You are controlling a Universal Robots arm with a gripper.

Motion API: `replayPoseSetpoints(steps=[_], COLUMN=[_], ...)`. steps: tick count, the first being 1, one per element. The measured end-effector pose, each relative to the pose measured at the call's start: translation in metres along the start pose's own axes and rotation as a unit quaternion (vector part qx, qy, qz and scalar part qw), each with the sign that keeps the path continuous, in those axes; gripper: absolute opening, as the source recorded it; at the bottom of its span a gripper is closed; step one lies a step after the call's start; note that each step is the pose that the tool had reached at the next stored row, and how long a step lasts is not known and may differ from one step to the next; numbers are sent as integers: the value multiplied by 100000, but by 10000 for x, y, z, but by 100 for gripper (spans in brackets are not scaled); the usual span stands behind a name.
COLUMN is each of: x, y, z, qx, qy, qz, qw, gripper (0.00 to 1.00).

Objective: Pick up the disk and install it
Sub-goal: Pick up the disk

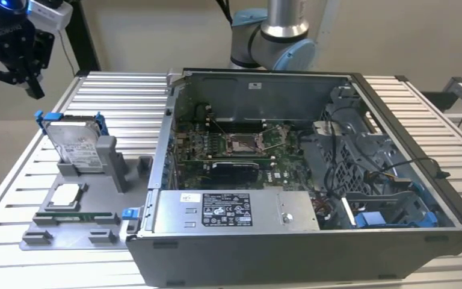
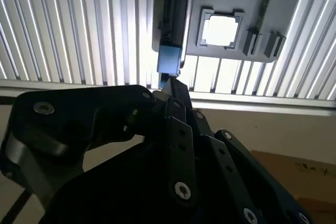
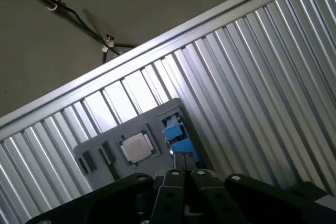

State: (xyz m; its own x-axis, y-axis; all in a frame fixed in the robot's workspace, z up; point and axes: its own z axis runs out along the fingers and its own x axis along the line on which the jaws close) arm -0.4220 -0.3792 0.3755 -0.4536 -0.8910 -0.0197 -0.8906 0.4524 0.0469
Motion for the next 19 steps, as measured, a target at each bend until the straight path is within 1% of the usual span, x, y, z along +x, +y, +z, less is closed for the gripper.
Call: replayPoseSetpoints(steps=[2,4,7,9,12,15,17,19], x=[0,0,0,0,0,0,0,0], y=[0,0,0,0,0,0,0,-1], z=[0,1,1,2,4,8,10,13], qx=[47,139,336,525,897,1356,1668,1981], qy=[88,219,470,640,941,1270,1498,1686], qz=[-1817,-3582,-6209,-7944,-10325,-12556,-14057,-15602], qw=[99983,99935,99805,99681,99457,99191,98982,98741], gripper=[0,0,0,0,0,0,0,0])
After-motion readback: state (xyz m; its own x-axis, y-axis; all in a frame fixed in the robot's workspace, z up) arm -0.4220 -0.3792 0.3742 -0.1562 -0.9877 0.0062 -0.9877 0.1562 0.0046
